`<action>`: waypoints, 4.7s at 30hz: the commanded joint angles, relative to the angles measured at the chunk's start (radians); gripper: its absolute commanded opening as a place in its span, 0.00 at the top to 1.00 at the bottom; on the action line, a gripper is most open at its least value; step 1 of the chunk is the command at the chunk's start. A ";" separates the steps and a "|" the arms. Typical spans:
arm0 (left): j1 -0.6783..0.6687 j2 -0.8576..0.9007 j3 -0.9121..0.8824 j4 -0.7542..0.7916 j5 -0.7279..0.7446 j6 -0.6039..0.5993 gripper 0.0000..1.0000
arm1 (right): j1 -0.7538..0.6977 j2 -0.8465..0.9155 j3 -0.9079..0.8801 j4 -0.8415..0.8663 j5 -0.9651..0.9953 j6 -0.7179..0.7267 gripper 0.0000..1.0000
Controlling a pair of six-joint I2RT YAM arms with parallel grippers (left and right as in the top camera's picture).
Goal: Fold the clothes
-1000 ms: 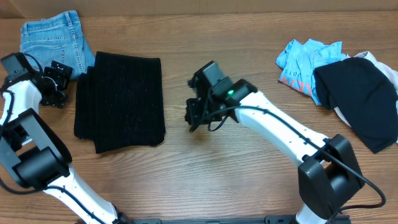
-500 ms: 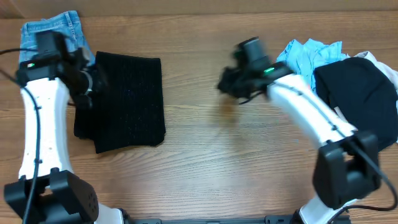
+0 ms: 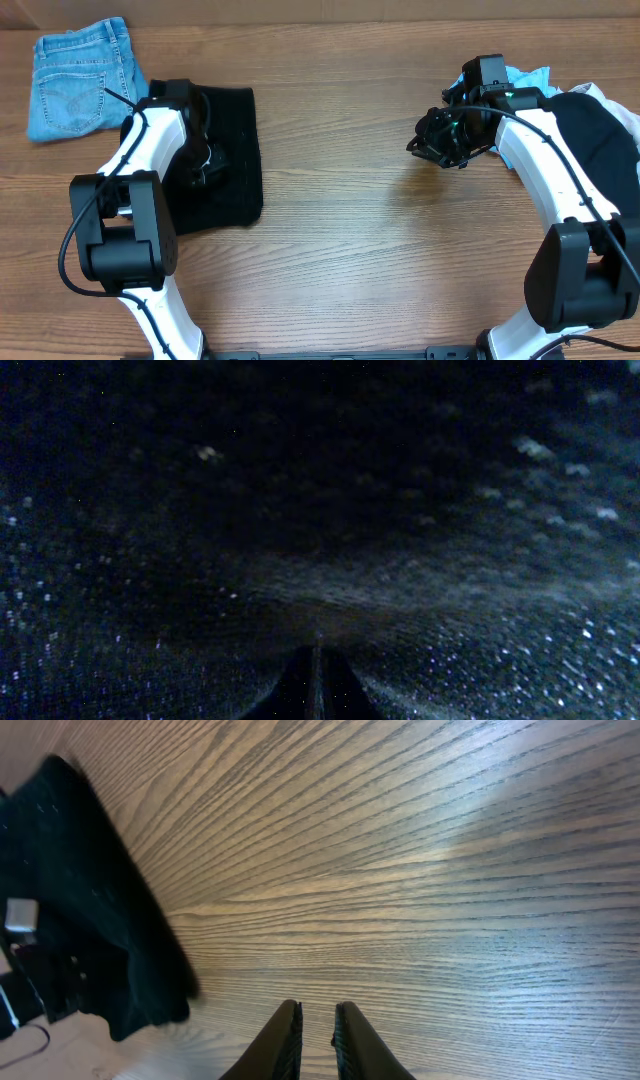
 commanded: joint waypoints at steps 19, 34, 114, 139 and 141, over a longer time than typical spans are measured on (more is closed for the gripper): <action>0.159 0.198 0.070 0.801 -0.327 -0.332 0.96 | 0.004 -0.036 0.013 -0.074 0.025 -0.011 0.84; 0.309 -0.125 0.348 0.158 -0.177 -0.421 0.16 | 0.005 -0.036 0.013 -0.067 0.024 -0.011 0.84; 0.350 -0.084 0.620 0.901 0.546 -0.630 0.96 | 0.044 -0.036 0.011 -0.129 0.021 -0.059 0.79; 0.122 0.124 0.868 0.592 0.687 -0.346 0.96 | 0.044 -0.036 0.011 -0.140 0.021 -0.063 0.80; 0.122 0.126 0.868 0.467 0.613 -0.246 0.96 | 0.044 -0.036 0.011 -0.140 0.021 -0.063 0.80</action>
